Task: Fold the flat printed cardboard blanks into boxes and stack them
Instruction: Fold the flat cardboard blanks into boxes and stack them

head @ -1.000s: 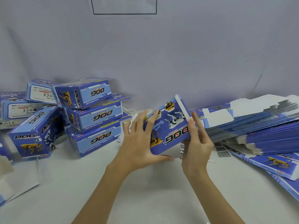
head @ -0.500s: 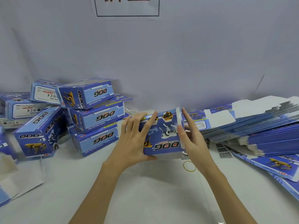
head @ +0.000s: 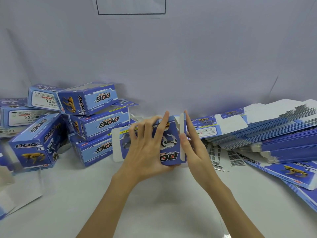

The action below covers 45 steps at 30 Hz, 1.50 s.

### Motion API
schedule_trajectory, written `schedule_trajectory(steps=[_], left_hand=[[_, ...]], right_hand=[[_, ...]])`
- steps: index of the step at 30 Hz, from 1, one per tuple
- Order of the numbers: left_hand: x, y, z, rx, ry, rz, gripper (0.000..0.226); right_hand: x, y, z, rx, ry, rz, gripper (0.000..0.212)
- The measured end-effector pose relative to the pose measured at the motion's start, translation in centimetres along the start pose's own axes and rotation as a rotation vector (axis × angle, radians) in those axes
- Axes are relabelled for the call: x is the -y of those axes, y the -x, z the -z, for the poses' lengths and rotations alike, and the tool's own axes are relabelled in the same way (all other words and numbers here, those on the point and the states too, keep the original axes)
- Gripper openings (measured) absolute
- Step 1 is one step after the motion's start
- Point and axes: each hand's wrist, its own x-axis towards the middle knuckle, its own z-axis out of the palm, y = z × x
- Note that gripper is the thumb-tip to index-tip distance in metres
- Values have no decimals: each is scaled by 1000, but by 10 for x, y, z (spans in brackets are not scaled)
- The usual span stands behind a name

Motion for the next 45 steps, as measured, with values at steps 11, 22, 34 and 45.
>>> schedule_trajectory(steps=[11, 22, 34, 45], left_hand=[[-4, 2, -3, 90, -48, -2, 130], [0, 3, -6, 151, -40, 55, 127], [1, 0, 1, 13, -16, 66, 126], [-8, 1, 3, 64, -62, 31, 107]], right_hand=[[-11, 4, -17, -11, 131, 7, 56], [-7, 2, -12, -73, 83, -58, 50], [1, 0, -1, -7, -210, -108, 51], [5, 6, -12, -43, -243, -190, 46]])
